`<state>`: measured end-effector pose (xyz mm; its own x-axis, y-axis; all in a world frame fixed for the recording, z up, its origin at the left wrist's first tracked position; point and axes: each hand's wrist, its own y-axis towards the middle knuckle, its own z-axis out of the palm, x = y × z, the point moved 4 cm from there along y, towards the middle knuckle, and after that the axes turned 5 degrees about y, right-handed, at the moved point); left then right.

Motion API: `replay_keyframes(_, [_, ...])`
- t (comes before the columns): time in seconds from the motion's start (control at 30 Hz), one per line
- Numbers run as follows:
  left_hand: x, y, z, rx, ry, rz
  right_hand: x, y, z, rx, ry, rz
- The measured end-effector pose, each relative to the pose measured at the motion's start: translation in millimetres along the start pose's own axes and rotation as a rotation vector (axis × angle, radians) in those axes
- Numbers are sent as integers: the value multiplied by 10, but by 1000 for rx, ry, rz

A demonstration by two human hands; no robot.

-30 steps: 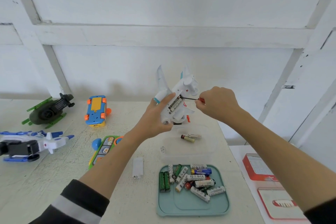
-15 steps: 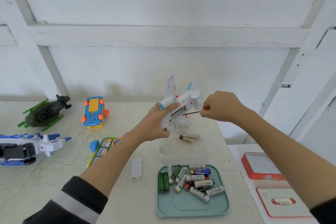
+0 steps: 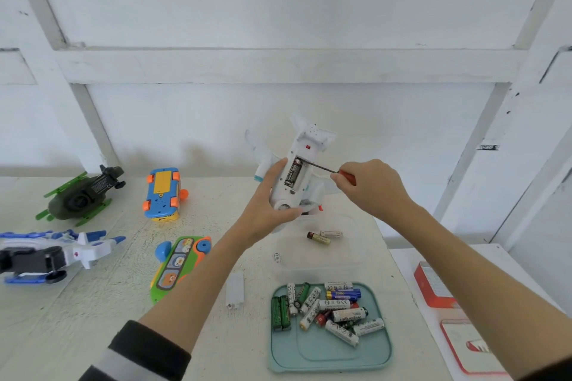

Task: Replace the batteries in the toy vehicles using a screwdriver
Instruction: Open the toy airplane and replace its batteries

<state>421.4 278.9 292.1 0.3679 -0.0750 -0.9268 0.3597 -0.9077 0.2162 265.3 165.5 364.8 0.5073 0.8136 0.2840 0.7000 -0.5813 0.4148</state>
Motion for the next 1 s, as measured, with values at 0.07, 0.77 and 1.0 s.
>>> replay_keyframes(0.07, [0,-24,21,-13,-48,-3,17,-8,27,-18,22,-8])
replay_keyframes(0.77, [-17,-1,-100,64,211,41,-166,70,-264,140,9,-28])
replay_keyframes(1.0, [-12,90,-123,110,473,79,-232,21,-229,163,-67,-35])
